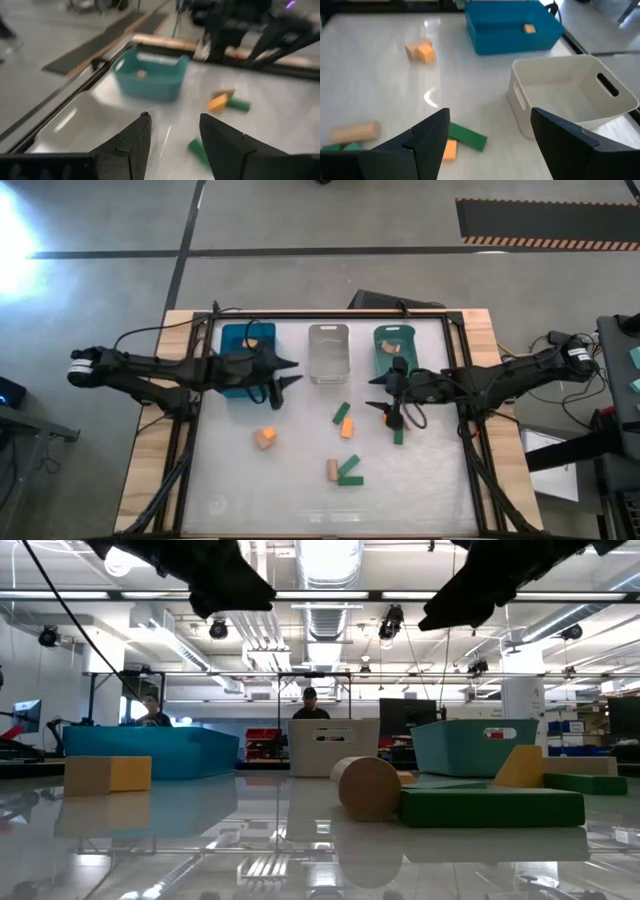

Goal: Sort & place blocks by color
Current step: Put the green block into the gray bin

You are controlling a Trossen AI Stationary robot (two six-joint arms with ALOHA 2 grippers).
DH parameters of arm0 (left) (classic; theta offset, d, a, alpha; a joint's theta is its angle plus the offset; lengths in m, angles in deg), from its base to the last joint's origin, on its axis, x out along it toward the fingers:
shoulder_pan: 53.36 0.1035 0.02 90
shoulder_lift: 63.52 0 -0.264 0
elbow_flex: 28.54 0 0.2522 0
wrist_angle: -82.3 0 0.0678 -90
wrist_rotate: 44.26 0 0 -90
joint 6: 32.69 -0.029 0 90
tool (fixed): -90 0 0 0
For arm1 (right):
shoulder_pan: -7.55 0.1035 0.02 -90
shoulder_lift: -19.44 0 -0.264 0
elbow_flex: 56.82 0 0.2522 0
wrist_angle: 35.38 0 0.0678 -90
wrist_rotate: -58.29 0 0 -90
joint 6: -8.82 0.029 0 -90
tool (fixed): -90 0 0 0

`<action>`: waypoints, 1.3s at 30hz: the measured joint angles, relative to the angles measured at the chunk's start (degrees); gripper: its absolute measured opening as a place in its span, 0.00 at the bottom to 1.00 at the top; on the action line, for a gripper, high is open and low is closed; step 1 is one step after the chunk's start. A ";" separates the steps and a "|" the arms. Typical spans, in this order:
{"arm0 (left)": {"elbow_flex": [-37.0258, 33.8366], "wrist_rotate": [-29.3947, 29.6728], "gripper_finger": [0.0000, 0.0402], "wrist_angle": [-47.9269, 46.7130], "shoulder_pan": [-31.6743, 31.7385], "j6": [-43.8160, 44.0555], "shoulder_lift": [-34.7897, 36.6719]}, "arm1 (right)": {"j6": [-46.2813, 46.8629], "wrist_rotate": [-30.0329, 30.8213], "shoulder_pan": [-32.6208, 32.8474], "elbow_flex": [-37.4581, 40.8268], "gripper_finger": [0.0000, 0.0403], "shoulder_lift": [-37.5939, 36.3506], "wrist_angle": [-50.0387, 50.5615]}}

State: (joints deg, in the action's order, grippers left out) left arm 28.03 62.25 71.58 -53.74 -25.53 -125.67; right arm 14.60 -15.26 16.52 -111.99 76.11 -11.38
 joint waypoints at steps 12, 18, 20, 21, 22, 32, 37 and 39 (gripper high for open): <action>-5.89 0.12 0.38 15.92 -1.55 -1.14 0.73 | -5.73 -3.76 -2.51 -15.75 0.65 14.80 13.79; -5.89 0.26 0.38 15.92 -1.52 -2.02 1.76 | -11.31 -10.73 -5.17 -23.22 0.65 23.18 18.23; -5.89 0.27 0.38 16.05 -1.52 -2.02 1.94 | -13.06 -13.21 -5.99 -25.52 0.66 25.97 19.57; -5.89 0.27 0.38 15.92 -1.52 -2.04 1.99 | -14.24 -14.03 -6.30 -26.46 0.67 27.40 20.15; -5.87 0.27 0.38 15.94 -1.50 -2.06 1.99 | -15.39 -14.64 -6.55 -27.44 0.67 28.76 20.93; -6.48 0.27 0.38 15.62 -1.50 -2.11 1.88 | -30.29 -14.76 -7.74 -33.68 0.64 41.09 28.75; -6.54 0.27 0.38 15.63 -1.50 -2.16 1.81 | -37.12 -10.73 -7.78 -35.54 0.61 46.42 31.35; -6.52 0.27 0.38 15.73 -1.50 -2.99 1.81 | -38.51 -9.58 -7.89 -36.23 0.61 48.28 32.60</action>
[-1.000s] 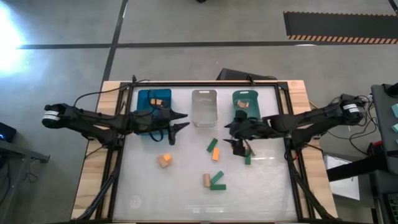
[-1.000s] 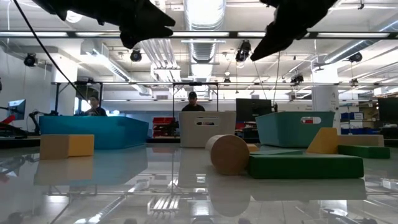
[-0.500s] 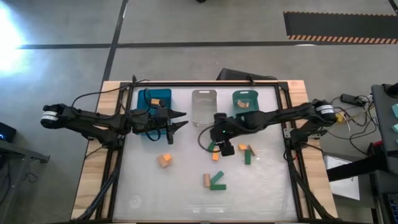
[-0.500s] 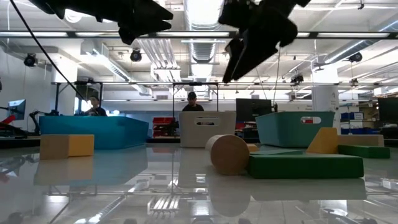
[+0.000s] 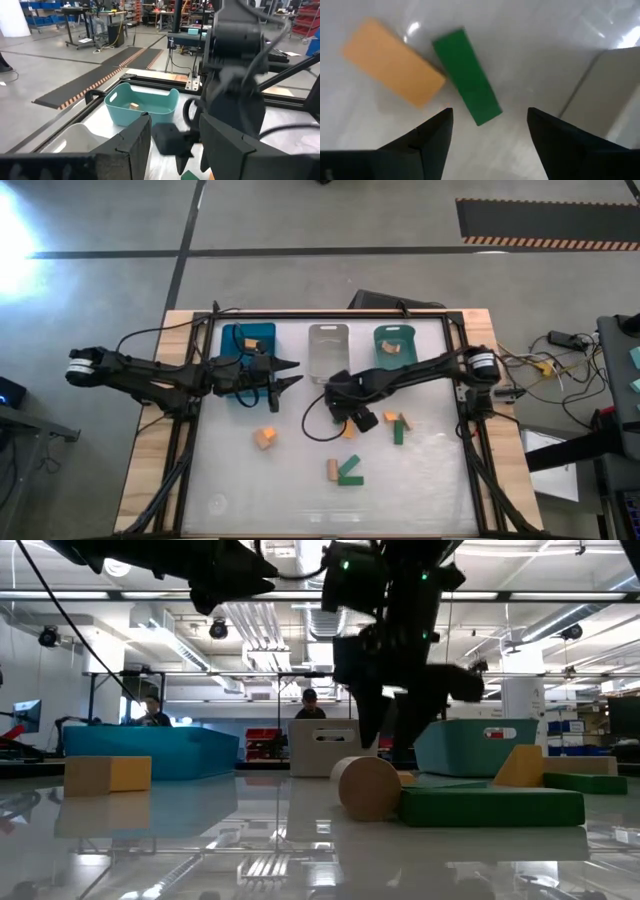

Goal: Sort & place blocks by color
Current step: Put the green block into the gray bin

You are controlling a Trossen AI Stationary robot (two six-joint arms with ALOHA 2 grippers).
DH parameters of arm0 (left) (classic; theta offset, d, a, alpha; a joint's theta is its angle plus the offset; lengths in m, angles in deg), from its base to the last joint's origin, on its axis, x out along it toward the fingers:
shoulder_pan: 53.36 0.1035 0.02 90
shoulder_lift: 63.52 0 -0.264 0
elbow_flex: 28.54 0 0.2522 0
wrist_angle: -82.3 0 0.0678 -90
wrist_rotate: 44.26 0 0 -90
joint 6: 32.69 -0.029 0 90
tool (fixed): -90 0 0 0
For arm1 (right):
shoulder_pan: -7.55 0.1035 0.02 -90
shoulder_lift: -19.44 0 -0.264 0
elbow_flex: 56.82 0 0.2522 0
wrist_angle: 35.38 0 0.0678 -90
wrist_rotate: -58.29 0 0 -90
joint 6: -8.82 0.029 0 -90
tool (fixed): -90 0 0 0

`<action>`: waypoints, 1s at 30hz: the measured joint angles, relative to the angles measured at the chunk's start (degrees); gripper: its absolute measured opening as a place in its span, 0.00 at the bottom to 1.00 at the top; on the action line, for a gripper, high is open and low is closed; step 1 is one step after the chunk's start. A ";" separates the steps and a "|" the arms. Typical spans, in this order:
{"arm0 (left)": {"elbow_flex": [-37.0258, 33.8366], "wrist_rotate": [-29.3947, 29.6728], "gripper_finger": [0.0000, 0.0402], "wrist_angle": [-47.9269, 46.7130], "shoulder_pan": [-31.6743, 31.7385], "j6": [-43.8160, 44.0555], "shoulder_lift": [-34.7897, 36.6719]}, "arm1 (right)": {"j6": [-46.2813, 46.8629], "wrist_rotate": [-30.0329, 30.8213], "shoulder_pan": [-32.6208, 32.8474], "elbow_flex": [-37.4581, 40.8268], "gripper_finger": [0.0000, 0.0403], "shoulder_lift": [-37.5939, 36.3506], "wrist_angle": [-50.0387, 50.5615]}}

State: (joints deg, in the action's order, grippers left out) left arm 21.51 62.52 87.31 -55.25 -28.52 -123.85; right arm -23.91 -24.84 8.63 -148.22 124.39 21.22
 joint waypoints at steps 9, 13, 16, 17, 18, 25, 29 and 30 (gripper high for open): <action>0.00 0.00 0.38 0.10 0.00 -0.43 0.07 | -4.43 0.71 -0.44 -0.65 0.60 3.83 -0.10; 0.00 -0.01 0.38 0.10 0.00 -0.49 -0.04 | -5.79 0.57 -0.76 -0.65 0.59 4.06 -1.71; -0.02 -0.02 0.38 -0.03 0.00 -0.52 -0.09 | -6.78 -0.52 -0.81 -0.70 0.58 4.55 -2.82; -0.01 -0.02 0.38 -0.03 0.00 -0.52 -0.09 | -7.10 -1.01 -0.81 -0.80 0.57 4.74 -2.89; 0.00 -0.02 0.38 -0.05 0.00 -0.52 -0.09 | -7.17 -1.45 -0.82 -0.81 0.57 4.98 -2.89; -0.02 -0.02 0.38 -0.06 0.00 -0.56 -0.02 | -7.00 -3.81 -1.19 -0.93 0.48 6.23 -2.53; -0.02 -0.02 0.38 -0.05 0.00 -0.56 -0.02 | -6.28 -5.76 -1.72 -0.85 0.37 6.23 -2.26; -0.02 -0.02 0.38 -0.05 0.00 -0.58 -0.02 | -6.28 -5.87 -1.85 -0.85 0.34 6.23 -2.20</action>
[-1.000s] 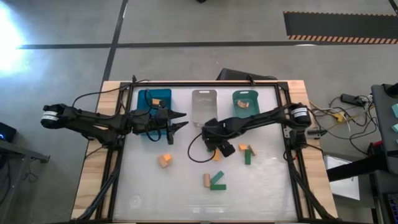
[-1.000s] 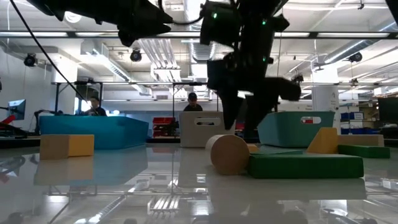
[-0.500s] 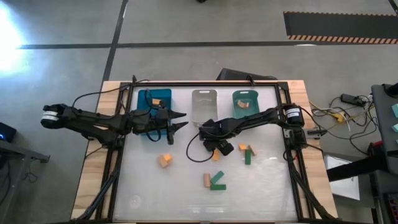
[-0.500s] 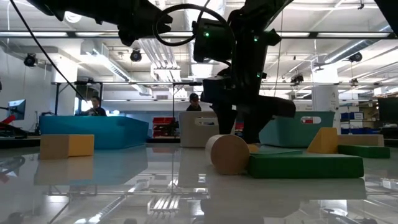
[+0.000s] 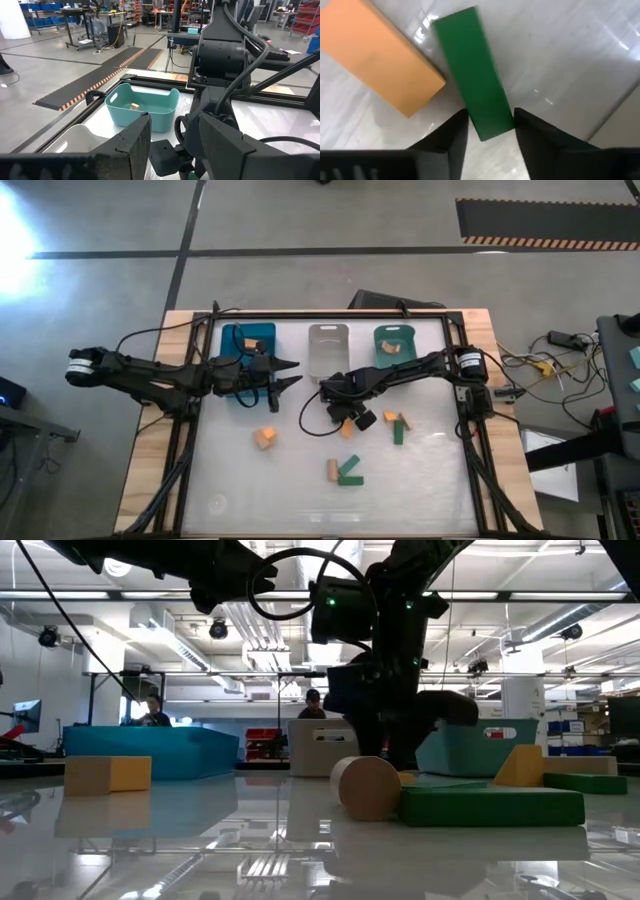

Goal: Sort & place blocks by color
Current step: Put the green block into the gray bin

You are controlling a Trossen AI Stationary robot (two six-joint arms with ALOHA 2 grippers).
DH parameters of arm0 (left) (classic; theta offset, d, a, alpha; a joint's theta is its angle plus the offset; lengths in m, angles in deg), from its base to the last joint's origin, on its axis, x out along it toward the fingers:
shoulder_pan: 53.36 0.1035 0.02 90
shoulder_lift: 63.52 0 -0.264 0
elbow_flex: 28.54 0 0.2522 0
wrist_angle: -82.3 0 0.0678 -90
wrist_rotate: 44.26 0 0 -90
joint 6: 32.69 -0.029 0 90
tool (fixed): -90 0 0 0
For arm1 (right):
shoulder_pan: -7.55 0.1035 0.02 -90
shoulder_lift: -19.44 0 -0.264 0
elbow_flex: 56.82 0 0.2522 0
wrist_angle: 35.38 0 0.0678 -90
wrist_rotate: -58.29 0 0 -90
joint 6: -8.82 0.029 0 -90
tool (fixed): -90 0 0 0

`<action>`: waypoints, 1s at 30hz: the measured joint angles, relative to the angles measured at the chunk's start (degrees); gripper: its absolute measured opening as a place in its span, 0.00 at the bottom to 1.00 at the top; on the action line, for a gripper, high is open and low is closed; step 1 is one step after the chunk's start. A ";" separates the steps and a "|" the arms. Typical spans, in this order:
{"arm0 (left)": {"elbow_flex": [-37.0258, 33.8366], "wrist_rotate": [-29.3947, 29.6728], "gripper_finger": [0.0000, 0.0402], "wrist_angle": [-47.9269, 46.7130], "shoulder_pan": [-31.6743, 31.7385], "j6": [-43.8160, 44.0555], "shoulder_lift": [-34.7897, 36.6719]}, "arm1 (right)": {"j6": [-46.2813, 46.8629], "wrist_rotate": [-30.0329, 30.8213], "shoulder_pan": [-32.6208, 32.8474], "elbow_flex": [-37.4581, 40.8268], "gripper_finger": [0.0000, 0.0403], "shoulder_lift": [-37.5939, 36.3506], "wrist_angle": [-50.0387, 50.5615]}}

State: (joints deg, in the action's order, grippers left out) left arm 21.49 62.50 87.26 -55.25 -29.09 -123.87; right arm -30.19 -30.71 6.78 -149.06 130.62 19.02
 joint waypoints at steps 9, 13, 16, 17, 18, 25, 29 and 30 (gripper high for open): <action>0.00 0.00 0.38 0.02 -0.01 -0.01 0.00 | 1.79 -1.86 -1.02 -0.02 0.22 -0.61 -0.83; 0.00 0.00 0.38 0.04 -0.01 -0.01 0.00 | 3.66 -1.92 -1.13 0.12 0.22 -2.11 -0.57; 0.00 0.00 0.38 0.04 0.00 0.00 0.00 | 6.63 -1.91 -1.13 0.22 0.22 -3.98 -0.14; 0.00 0.00 0.38 0.04 -0.01 -0.01 0.00 | 7.67 -1.91 -1.13 0.20 0.22 -4.76 -0.19; 0.00 0.00 0.38 0.04 -0.02 0.00 0.00 | 8.64 -1.89 -1.13 0.12 0.22 -5.55 -0.08; -0.02 0.00 0.38 0.15 -0.02 0.01 0.00 | 16.68 -1.49 -1.23 0.11 0.22 -11.68 1.65; -0.02 0.00 0.38 0.16 -0.02 -0.01 0.00 | 20.84 -1.14 -2.69 0.09 0.22 -15.88 2.18; -0.02 0.00 0.38 0.17 -0.02 -0.04 0.00 | 22.08 -0.99 -3.29 0.09 0.22 -16.70 2.15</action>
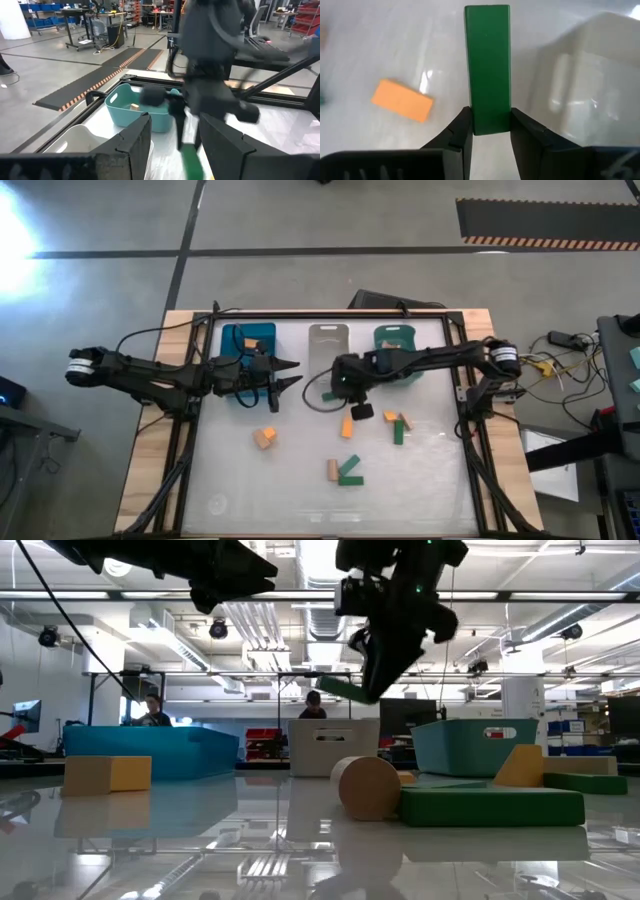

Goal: Sort & place blocks by color
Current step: Put the green block into the gray bin

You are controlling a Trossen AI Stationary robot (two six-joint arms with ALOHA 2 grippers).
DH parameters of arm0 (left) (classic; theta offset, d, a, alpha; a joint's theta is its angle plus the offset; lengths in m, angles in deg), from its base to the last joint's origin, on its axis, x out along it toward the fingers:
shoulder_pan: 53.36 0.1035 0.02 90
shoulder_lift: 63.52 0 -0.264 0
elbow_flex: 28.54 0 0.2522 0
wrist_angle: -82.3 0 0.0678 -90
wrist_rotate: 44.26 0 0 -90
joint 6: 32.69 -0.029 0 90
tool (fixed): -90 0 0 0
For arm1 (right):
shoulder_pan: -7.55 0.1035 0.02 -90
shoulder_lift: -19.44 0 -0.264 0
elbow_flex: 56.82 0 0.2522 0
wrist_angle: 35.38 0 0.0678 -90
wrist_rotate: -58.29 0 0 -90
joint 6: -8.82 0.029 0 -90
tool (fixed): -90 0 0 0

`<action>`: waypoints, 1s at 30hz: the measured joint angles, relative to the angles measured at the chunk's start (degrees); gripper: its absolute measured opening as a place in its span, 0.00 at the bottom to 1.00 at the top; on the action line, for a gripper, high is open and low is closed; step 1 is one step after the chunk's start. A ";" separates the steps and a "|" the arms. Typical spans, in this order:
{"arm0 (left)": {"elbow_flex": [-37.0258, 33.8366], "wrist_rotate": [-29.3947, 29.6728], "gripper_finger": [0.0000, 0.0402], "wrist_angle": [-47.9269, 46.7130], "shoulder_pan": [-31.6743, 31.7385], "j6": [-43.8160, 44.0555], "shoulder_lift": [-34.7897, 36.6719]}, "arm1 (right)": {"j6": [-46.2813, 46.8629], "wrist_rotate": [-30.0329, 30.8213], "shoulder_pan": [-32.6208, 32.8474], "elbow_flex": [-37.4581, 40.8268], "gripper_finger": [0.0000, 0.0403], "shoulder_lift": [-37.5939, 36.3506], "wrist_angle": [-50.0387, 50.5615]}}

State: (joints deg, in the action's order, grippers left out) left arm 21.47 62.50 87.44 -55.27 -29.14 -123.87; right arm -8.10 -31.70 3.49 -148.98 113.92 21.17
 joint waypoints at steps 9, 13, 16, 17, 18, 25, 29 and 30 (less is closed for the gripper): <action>0.02 3.21 0.38 1.98 0.00 -3.05 0.00 | 3.90 1.88 -6.04 -0.64 0.22 -2.74 0.50; 0.02 4.76 0.38 3.15 0.02 -5.05 0.11 | 2.76 2.34 -8.28 -5.88 0.22 1.16 2.50; 0.02 4.78 0.38 3.19 0.02 -5.47 0.80 | 1.68 3.03 -10.01 -11.65 0.22 5.07 6.09; 0.02 4.79 0.38 3.11 0.02 -5.47 1.20 | 1.23 3.00 -10.68 -13.45 0.23 6.31 7.51; 0.02 4.79 0.38 3.10 0.01 -5.47 1.58 | 0.94 3.02 -11.42 -15.26 0.23 7.58 9.05; -0.04 4.79 0.38 0.19 0.02 -5.49 5.19 | -1.91 3.13 -16.66 -23.42 0.23 15.05 12.75; -0.07 4.79 0.38 -1.70 0.02 -5.51 6.65 | -2.94 3.07 -19.04 -26.58 0.23 19.07 12.79; -0.08 4.79 0.38 -2.07 0.02 -5.54 6.90 | -3.24 3.09 -19.52 -27.51 0.23 20.23 12.93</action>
State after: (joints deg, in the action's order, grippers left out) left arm 21.39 67.28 85.37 -55.25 -34.67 -116.97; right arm -11.34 -28.61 -16.03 -176.49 134.15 34.10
